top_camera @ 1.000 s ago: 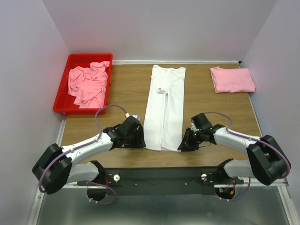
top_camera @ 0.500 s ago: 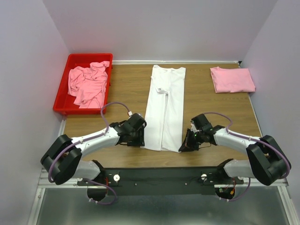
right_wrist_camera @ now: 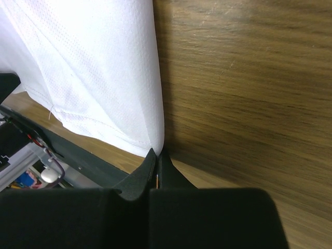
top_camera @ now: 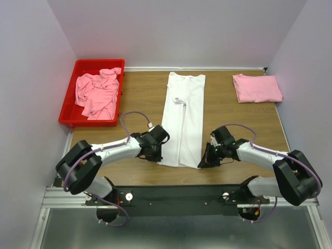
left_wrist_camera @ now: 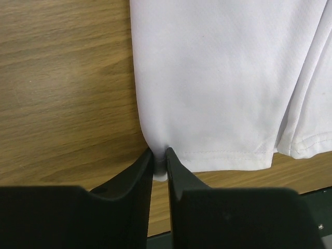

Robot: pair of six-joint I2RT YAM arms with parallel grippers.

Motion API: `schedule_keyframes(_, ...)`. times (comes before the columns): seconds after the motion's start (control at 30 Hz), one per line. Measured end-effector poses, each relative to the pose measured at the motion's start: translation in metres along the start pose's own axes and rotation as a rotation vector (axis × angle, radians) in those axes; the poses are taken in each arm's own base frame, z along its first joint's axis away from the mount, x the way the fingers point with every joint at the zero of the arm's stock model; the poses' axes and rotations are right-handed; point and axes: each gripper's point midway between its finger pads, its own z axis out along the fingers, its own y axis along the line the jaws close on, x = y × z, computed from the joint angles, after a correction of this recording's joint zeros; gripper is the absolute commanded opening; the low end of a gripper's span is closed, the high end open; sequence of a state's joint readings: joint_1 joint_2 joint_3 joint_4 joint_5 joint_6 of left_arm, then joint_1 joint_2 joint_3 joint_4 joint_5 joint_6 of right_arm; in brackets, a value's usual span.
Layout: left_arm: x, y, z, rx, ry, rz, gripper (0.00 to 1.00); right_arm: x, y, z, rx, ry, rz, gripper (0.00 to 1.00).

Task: Fold and stack the t-shirts
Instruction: Fold the tshirt

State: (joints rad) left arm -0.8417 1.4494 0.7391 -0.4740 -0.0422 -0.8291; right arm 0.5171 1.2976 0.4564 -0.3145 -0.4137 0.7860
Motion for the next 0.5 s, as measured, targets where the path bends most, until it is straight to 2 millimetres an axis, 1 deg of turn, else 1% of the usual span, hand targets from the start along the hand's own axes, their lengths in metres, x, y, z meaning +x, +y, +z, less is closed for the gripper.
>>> schedule_keyframes(0.13, 0.002, -0.002, 0.000, 0.000, 0.001, -0.001, 0.23, 0.000, 0.000, 0.000, -0.001, -0.002, -0.002, 0.01)
schedule_keyframes(0.17, 0.002, -0.002, 0.000, 0.000, 0.001, -0.002, 0.14, 0.000, 0.000, 0.000, -0.001, -0.002, -0.003, 0.01)
schedule_keyframes(0.2, 0.002, -0.002, 0.000, 0.000, 0.000, -0.004, 0.12, 0.000, 0.000, 0.000, -0.001, -0.002, -0.003, 0.01)
schedule_keyframes(0.27, 0.003, -0.003, 0.000, 0.000, 0.001, -0.007, 0.00, 0.000, 0.000, -0.001, -0.002, -0.002, -0.006, 0.01)
schedule_keyframes(0.33, 0.005, -0.005, 0.000, 0.003, 0.003, -0.007, 0.00, 0.001, -0.001, -0.001, -0.003, -0.003, -0.012, 0.01)
schedule_keyframes(0.4, 0.011, -0.007, -0.001, 0.009, 0.009, 0.004, 0.00, 0.004, -0.002, -0.002, -0.007, -0.003, -0.020, 0.01)
schedule_keyframes(0.5, 0.029, -0.014, -0.005, 0.033, 0.030, 0.031, 0.00, 0.011, -0.006, -0.005, -0.005, 0.011, -0.025, 0.01)
